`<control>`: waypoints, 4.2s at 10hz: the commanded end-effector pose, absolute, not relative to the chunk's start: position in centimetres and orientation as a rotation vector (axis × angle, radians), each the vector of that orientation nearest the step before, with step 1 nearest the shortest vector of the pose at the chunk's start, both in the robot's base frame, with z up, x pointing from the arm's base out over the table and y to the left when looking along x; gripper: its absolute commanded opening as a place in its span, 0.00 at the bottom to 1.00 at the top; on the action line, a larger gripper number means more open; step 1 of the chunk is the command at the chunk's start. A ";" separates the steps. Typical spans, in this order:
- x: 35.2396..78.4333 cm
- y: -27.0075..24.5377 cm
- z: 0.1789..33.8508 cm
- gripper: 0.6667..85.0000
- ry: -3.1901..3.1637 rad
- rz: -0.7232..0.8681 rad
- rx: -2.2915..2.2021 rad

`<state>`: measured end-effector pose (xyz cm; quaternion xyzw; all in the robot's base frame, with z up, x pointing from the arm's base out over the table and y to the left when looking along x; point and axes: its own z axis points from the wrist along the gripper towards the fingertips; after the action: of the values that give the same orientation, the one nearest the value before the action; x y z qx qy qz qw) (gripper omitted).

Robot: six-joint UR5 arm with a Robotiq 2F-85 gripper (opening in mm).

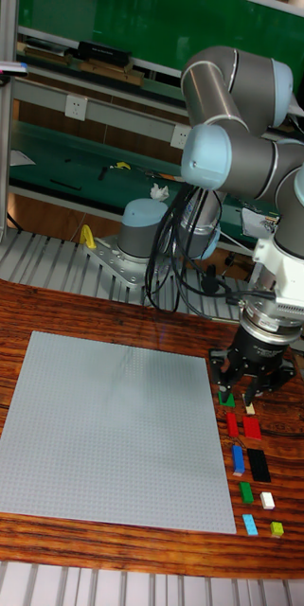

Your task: Build with small Lego blocks

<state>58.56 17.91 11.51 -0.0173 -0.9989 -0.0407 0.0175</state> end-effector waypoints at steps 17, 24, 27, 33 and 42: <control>60.1 22.0 8.7 0.72 -3.117 -0.176 -0.091; 62.2 24.8 6.5 0.72 -3.118 -0.127 -0.134; 61.8 25.2 6.6 0.72 -3.104 -0.153 -0.099; 63.1 26.2 6.3 0.72 -3.157 -0.181 -0.010; 64.5 27.9 3.0 0.72 -3.202 -0.225 -0.008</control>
<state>64.38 27.46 3.23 -0.0013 -0.9976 -0.0605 -0.0330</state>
